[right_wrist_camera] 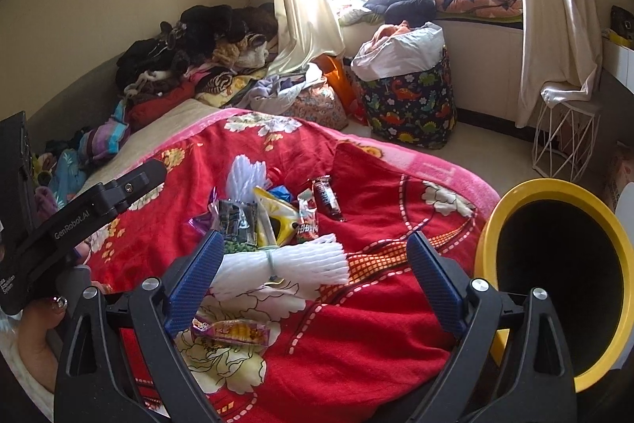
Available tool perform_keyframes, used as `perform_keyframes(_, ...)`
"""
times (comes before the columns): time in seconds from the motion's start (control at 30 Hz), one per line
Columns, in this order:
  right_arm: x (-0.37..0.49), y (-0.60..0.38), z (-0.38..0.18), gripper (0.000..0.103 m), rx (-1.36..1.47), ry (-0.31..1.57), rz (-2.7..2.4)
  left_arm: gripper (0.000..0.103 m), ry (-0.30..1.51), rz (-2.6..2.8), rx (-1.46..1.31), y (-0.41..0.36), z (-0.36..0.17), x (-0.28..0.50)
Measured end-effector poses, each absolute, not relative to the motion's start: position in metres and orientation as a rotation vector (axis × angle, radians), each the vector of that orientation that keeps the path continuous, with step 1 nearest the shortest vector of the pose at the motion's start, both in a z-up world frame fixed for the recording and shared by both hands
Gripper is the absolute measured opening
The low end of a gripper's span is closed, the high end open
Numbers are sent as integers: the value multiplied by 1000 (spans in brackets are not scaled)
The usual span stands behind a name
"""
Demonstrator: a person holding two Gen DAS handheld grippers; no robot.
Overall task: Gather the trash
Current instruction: 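Grasp the white foam net bundle with the left tool while the right tool grasps another foam net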
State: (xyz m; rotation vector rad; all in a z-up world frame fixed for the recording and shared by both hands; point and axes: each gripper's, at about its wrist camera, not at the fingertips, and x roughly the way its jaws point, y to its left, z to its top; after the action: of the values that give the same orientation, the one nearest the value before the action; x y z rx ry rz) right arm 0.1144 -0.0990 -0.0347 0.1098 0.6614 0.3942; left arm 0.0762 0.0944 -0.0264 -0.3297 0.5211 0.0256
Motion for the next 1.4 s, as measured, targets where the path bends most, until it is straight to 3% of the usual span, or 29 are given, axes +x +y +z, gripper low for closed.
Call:
perform_keyframes(0.47, 144, -69, -66, 91, 84, 768, 376, 37, 727, 38, -432, 115, -81, 91)
perform_keyframes(1.0, 193, -74, -122, 90, 192, 961, 414, 35, 832, -35, -497, 106, -109, 113)
perform_keyframes(1.17, 193, -77, -126, 56, 241, 995, 500, 26, 850, -64, -512, 102, -113, 118)
perform_keyframes(1.23, 191, -79, -123, 27, 228, 985, 519, 20, 856, -72, -521, 100, -114, 119)
perform_keyframes(1.3, 189, -83, -122, 17, 221, 988, 513, 20, 855, -71, -513, 98, -114, 119)
perform_keyframes(1.4, 184, -90, -120, 10, 228, 974, 513, 17, 848, -77, -508, 97, -112, 118)
